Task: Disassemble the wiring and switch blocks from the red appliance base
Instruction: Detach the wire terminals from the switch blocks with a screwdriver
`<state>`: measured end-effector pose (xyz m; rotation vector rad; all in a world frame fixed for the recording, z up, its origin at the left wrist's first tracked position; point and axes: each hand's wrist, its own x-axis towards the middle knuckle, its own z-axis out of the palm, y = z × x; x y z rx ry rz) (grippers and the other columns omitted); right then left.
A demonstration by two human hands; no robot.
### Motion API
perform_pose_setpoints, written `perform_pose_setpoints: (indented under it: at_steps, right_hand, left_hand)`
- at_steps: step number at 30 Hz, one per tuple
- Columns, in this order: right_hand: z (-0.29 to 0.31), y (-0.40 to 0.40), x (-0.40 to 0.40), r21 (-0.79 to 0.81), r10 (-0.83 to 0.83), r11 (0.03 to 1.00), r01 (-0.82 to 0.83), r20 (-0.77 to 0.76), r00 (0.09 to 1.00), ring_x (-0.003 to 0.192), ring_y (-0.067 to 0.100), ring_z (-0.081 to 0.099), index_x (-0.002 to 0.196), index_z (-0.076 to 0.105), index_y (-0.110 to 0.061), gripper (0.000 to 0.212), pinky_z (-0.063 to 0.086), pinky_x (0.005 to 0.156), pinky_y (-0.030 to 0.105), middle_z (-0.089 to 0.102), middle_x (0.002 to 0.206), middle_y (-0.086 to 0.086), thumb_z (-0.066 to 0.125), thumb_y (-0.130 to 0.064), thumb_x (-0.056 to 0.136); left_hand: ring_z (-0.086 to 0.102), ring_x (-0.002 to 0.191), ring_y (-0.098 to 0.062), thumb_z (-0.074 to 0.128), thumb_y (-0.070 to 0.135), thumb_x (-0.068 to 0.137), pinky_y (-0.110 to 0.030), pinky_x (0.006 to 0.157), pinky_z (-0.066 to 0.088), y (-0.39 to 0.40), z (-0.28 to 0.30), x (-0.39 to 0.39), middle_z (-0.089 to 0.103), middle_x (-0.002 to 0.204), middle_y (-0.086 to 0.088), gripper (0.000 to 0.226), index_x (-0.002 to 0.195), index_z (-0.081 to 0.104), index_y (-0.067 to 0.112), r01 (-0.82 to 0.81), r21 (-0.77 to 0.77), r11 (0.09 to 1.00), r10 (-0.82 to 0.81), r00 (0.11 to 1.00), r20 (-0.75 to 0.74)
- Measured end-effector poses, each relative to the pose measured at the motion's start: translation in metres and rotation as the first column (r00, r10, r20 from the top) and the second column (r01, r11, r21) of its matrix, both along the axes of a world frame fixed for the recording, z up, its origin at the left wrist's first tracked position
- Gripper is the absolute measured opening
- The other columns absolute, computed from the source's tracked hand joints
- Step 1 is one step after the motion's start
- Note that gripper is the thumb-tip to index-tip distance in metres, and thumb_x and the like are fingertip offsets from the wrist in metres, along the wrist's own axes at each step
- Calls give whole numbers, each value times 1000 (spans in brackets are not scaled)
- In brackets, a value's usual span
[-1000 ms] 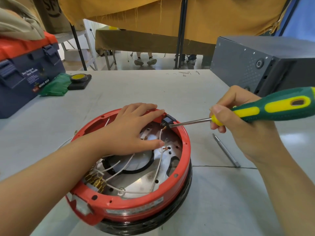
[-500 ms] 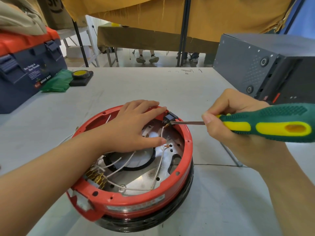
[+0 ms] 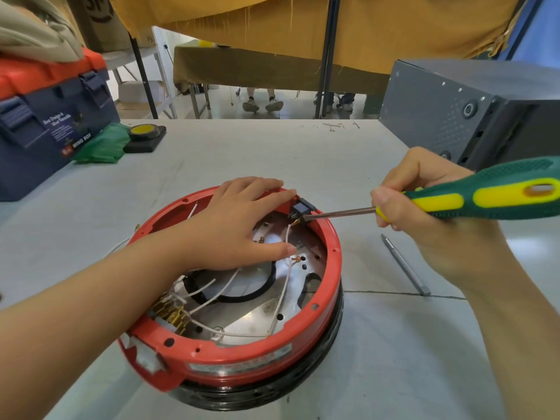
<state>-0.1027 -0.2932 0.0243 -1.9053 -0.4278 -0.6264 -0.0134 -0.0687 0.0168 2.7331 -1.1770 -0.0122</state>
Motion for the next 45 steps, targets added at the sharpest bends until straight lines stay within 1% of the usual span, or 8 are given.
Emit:
perform_pose_setpoints:
  at_steps: [2,6,17,22,27,30,39,45]
  right_hand:
    - [0,-4,3,52,1,999,-1,-1,1000,55,10,53,67,53,-20,20,42,54,19,59,62,6,61,-32,80]
    - [-4,-9,6,125,42,991,-40,-11,999,56,16,54,65,56,-28,16,42,54,20,60,59,3,61,-33,79]
    - [-2,-13,8,203,72,977,-59,-57,996,55,12,56,64,57,-30,15,44,51,19,61,60,2,62,-33,77]
    - [-14,8,11,67,143,989,-132,-183,973,56,5,55,67,59,-27,13,44,53,16,62,60,2,66,-31,77]
    - [-7,-6,11,226,94,972,-66,-119,988,52,14,54,61,57,-26,16,42,49,19,59,56,3,62,-32,75]
    - [-6,-12,12,291,50,956,-34,-47,998,50,14,52,59,56,-29,17,39,47,18,55,52,-4,59,-30,75]
    - [0,1,2,104,-49,994,46,27,998,52,7,54,64,52,-27,18,42,53,14,60,60,3,58,-32,80]
    - [4,11,-5,-24,-59,998,61,58,997,54,16,51,69,52,-8,26,41,49,23,57,68,11,56,-30,83]
  left_hand:
    - [7,139,-7,45,69,81,-35,115,8,0,0,0,11,153,17,77,146,15,41,-1,-5,1000,1,1000,-1]
    - [8,140,-9,42,72,79,-36,115,9,0,0,0,12,153,16,78,146,15,40,1,-1,1000,-1,1000,4]
    - [8,140,-10,37,72,73,-35,114,11,-1,0,0,13,153,16,82,146,16,41,-12,-5,1000,12,1000,2]
    - [10,140,-11,36,73,73,-36,114,11,-1,0,0,14,153,15,83,146,15,42,-3,6,1000,3,1000,5]
    - [9,140,-10,36,73,73,-34,114,11,0,0,1,13,153,16,81,145,14,43,4,-3,1000,-4,1000,-6]
    - [8,139,-9,36,73,73,-33,114,10,0,-1,2,13,153,16,80,145,14,43,4,-6,1000,-4,1000,0]
    - [8,140,-9,36,73,73,-34,114,10,0,0,1,13,153,15,83,146,15,41,-2,0,1000,2,1000,-2]
    - [7,140,-9,36,73,73,-35,115,10,0,-1,1,12,153,16,83,146,14,42,-5,6,1000,5,1000,-8]
